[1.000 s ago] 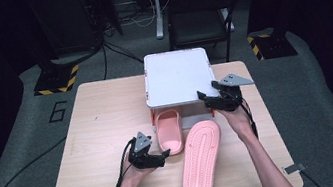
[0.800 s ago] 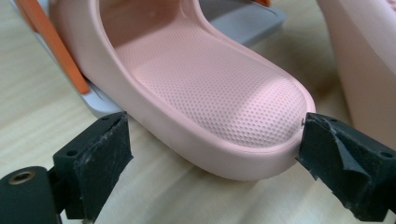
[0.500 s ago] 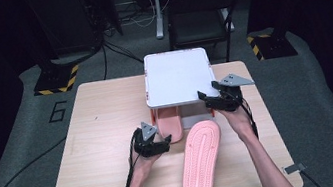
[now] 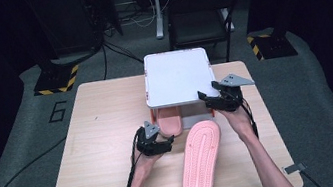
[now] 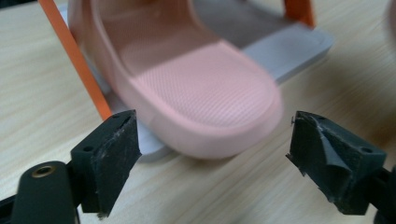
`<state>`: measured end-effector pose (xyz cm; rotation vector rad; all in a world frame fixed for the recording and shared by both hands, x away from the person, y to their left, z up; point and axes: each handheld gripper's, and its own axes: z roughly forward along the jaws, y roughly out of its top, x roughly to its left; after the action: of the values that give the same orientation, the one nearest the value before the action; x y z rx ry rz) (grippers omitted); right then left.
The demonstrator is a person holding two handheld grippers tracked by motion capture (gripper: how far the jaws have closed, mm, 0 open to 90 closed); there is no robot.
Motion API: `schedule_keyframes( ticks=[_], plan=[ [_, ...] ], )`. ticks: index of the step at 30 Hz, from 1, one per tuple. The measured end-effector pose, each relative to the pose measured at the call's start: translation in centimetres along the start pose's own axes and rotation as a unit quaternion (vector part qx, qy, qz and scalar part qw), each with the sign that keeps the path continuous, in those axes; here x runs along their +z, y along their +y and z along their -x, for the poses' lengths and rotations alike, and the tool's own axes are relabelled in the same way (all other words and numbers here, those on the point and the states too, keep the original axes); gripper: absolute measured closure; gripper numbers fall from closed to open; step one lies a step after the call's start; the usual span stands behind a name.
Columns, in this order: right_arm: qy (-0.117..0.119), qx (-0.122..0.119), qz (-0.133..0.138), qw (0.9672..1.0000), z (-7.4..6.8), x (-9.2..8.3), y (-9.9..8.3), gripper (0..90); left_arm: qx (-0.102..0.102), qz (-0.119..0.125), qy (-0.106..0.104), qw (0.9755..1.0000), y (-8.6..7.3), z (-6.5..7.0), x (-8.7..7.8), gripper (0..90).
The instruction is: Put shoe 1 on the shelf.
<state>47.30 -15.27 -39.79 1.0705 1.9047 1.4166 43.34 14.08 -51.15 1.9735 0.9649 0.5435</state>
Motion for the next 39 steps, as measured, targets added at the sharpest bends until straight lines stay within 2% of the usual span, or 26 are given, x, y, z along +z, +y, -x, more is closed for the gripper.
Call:
schedule_keyframes(
  ticks=[1,5,7,9,10,15,18,20,21,22,24,26,27,28,31,32,33,34,36,39],
  plan=[
    [0.0,0.003,-0.002,1.0,0.0,0.0,0.0,29.4,-0.003,-0.011,0.008,0.9999,0.0,0.0,0.3,17.2],
    [0.001,0.004,-0.001,1.0,0.0,0.0,0.0,29.5,-0.012,-0.011,0.02,0.9997,0.4,-0.6,1.1,20.8],
    [0.001,0.004,-0.001,1.0,0.0,0.0,0.0,29.5,-0.023,-0.006,0.027,0.9994,0.6,-0.8,1.5,22.1],
    [0.001,0.004,-0.001,1.0,0.0,0.0,0.0,29.5,-0.024,-0.003,0.032,0.9992,0.6,-0.9,1.6,22.3],
    [0.001,0.004,-0.001,1.0,0.0,-0.1,0.0,29.5,-0.022,-0.01,0.036,0.9991,0.8,-1.2,1.8,22.3],
    [0.002,0.003,0.003,1.0,0.0,-0.1,-0.1,29.6,-0.033,-0.004,0.029,0.999,0.8,-1.6,2.4,22.1],
    [0.002,0.003,0.005,1.0,0.0,-0.1,-0.2,29.6,-0.03,-0.003,0.031,0.9991,0.8,-1.5,2.3,22.9],
    [0.004,0.002,0.007,1.0,0.1,-0.1,-0.2,29.6,-0.026,0.008,0.022,0.9994,0.8,-1.4,1.8,23.3],
    [0.005,0.002,0.008,1.0,0.1,-0.1,-0.2,29.5,-0.034,0.015,0.01,0.9993,0.7,-1.4,1.4,23.3],
    [0.006,0.003,0.006,1.0,0.1,-0.1,-0.2,29.4,-0.046,0.033,0.002,0.9984,0.6,-1.3,0.9,23.3],
    [0.008,0.005,0.006,0.9999,0.1,-0.1,-0.2,29.0,-0.058,0.059,-0.014,0.9964,0.5,-1.7,-0.9,23.2],
    [0.014,0.011,0.009,0.9998,0.1,-0.1,-0.2,28.4,-0.074,0.093,-0.025,0.9926,0.4,-2.1,-2.9,22.8],
    [0.014,0.007,0.009,0.9998,0.1,-0.1,-0.2,28.0,-0.074,0.093,-0.025,0.9926,0.4,-2.1,-2.9,22.1],
    [0.014,0.005,0.011,0.9998,0.1,-0.2,-0.2,27.4,-0.083,0.124,-0.022,0.9887,0.3,-2.6,-4.9,21.5],
    [-0.001,-0.003,0.019,0.9998,0.1,-0.5,-0.2,25.2,-0.09,0.155,-0.023,0.9836,-0.4,-4.2,-8.0,20.5],
    [-0.005,-0.002,0.025,0.9997,0.1,-0.7,-0.3,25.0,-0.09,0.165,-0.019,0.9819,-0.7,-4.8,-9.0,19.9],
    [-0.006,0.0,0.031,0.9995,0.0,-1.1,-0.4,24.3,-0.086,0.171,-0.009,0.9815,-1.0,-5.4,-9.9,19.3],
    [-0.008,0.001,0.037,0.9993,0.0,-1.5,-0.5,23.1,-0.087,0.182,-0.003,0.9795,-1.3,-6.0,-10.6,18.8],
    [-0.011,0.004,0.044,0.999,-0.2,-2.5,-0.9,20.9,-0.084,0.184,0.004,0.9793,-1.9,-7.0,-12.0,18.2],
    [-0.012,0.004,0.046,0.9989,-0.4,-4.0,-1.8,18.6,-0.077,0.175,0.018,0.9813,-3.1,-8.4,-14.0,17.8]
  ],
)
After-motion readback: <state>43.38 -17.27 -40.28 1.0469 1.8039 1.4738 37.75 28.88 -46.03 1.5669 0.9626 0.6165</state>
